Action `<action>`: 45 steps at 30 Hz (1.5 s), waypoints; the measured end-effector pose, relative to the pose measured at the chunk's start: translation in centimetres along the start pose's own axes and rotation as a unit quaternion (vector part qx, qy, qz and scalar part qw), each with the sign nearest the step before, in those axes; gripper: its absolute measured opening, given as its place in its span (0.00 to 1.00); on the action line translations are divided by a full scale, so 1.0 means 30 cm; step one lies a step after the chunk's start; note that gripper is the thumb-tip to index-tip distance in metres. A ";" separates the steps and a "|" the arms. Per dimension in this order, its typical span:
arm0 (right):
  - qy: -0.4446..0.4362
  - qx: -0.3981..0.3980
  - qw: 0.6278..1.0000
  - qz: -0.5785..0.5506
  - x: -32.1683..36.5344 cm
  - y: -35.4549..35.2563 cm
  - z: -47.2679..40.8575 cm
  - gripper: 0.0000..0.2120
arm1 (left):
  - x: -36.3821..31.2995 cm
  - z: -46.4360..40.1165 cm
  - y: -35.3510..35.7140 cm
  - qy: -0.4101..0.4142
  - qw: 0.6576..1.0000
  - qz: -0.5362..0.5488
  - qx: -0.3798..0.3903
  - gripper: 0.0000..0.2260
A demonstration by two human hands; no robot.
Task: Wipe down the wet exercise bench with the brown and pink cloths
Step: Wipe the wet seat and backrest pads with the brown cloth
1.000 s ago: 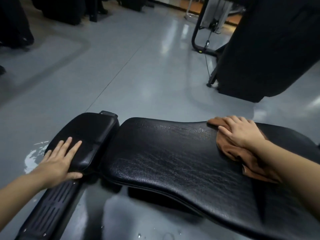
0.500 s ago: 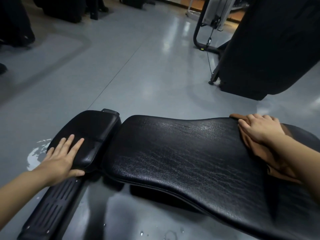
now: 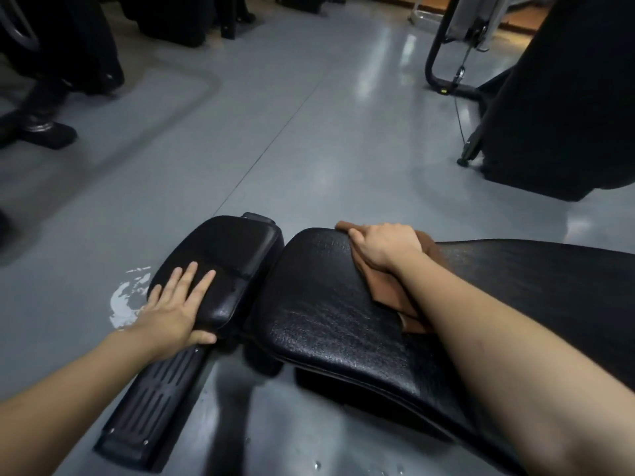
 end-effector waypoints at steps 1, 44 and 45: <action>-0.005 -0.002 1.000 0.001 0.050 0.000 -0.009 0.29 | 0.000 0.000 0.000 0.000 1.000 0.000 0.002 0.55; -0.271 0.004 0.943 0.192 0.723 0.163 0.305 0.30 | 0.003 0.012 -0.009 0.007 1.000 0.001 0.000 0.53; -0.269 0.006 0.948 0.168 0.713 0.143 0.263 0.28 | 0.003 0.011 -0.009 0.008 1.000 0.001 -0.001 0.53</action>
Point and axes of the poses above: each hand's wrist, its own z-axis away from the middle knuckle, its own y-axis out of the palm, x = y × z, the point moved 7 cm from there along -z, towards the middle knuckle, and after that the axes turned 15 degrees about x, right-handed, at the moved point
